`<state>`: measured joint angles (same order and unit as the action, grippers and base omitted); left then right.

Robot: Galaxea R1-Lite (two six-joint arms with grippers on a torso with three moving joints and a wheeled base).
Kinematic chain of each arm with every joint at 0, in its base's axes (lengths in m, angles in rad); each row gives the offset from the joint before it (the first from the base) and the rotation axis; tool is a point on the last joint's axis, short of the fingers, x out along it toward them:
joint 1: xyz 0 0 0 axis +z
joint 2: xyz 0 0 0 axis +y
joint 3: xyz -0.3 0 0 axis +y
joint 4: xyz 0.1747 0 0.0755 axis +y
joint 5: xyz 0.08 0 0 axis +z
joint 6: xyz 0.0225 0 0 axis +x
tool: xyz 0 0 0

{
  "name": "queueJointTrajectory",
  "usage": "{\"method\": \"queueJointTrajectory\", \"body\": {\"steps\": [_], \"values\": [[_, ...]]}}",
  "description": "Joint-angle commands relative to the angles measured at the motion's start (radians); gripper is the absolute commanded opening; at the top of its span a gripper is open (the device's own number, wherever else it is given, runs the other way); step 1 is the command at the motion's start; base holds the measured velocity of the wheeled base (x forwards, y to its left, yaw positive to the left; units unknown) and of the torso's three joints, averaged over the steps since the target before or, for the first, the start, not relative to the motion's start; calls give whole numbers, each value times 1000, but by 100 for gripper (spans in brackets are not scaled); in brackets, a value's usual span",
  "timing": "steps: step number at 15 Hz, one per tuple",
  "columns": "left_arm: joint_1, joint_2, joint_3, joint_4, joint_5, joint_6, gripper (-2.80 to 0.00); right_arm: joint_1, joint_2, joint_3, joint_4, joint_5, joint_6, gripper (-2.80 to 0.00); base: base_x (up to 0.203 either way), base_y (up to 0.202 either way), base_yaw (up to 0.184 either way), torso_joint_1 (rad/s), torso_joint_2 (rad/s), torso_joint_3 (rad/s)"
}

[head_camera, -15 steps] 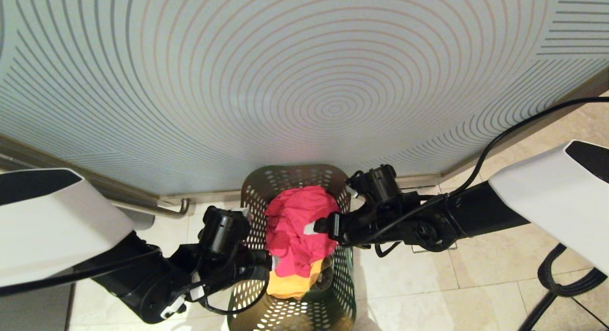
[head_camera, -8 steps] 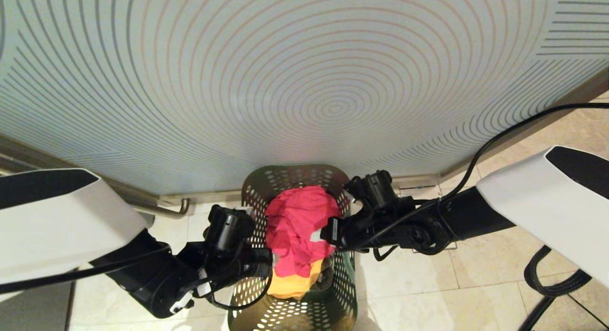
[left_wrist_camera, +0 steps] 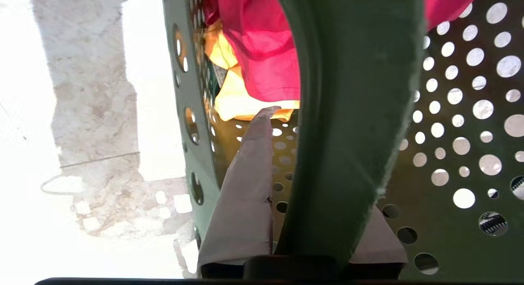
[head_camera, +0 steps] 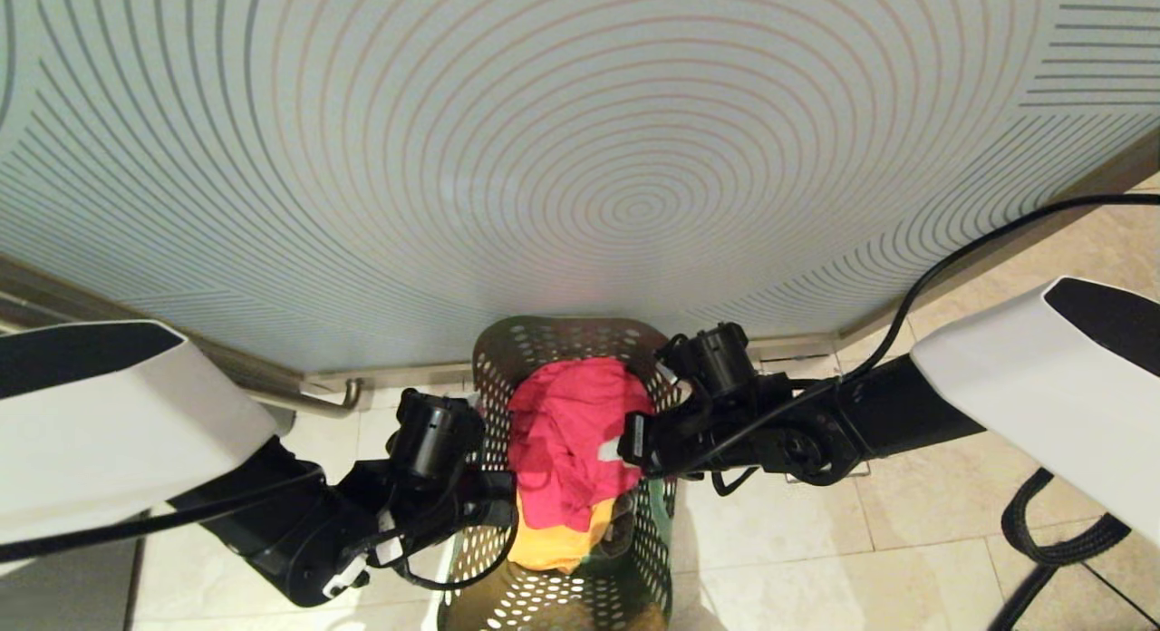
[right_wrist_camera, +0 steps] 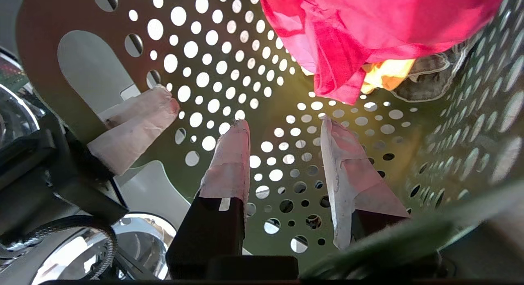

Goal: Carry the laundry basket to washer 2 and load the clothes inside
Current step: Pick up the clothes basket and put it beside the washing machine

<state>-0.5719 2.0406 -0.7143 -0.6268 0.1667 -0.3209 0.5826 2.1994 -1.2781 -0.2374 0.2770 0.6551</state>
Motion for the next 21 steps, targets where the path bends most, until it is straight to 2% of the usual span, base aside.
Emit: {"method": "queueJointTrajectory", "body": {"steps": [1, 5, 11, 12, 14, 16, 18, 21], "values": [[0, -6, 3, 1, -2, -3, -280, 2, -8, 3, 0, 2, 5, -280, 0, 0, 0, 0, 0, 0], [0, -60, 17, 20, -6, -3, -280, 30, -67, 36, -2, 1, 5, -280, 0, 0, 0, 0, 0, 0], [1, -215, 121, 53, -8, 0, -280, 108, -173, 67, 6, -22, 12, -280, 0, 0, 0, 0, 0, 0], [1, -231, 135, 57, -14, 9, -280, 112, -190, 72, 8, -30, 11, -280, 0, 0, 0, 0, 0, 0], [1, -234, 143, 55, 4, 77, -280, 125, -228, 99, 13, -50, 6, -280, 0, 0, 0, 0, 0, 0], [1, -230, 145, 56, 22, 78, -280, 138, -248, 112, 35, -62, 6, -280, 0, 0, 0, 0, 0, 0], [0, -230, 151, 53, 17, 74, -280, 141, -250, 118, 41, -91, 1, -280, 0, 0, 0, 0, 0, 0], [-6, -251, 161, 52, 13, 74, -280, 143, -250, 134, 40, -91, 1, -280, 0, 0, 0, 0, 0, 0]]}}
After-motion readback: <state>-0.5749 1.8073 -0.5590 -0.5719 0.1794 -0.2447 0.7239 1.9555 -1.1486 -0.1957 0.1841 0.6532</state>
